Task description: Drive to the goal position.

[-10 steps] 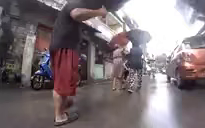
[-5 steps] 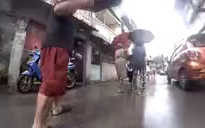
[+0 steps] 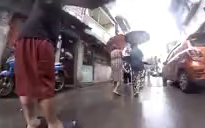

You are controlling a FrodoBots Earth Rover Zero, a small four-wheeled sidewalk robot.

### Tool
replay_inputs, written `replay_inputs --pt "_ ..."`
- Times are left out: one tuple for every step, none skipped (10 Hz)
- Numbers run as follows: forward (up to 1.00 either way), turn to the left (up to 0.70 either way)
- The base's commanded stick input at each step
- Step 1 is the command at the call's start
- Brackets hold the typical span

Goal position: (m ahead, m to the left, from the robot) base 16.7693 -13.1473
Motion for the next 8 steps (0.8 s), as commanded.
replay_inputs --pt "0.01 0.0" --pt "0.08 0.0" --pt "0.68 0.0" --pt "0.69 0.0" --pt "0.69 0.0" --pt "0.69 0.0" --pt "0.69 0.0" --pt "0.69 0.18"
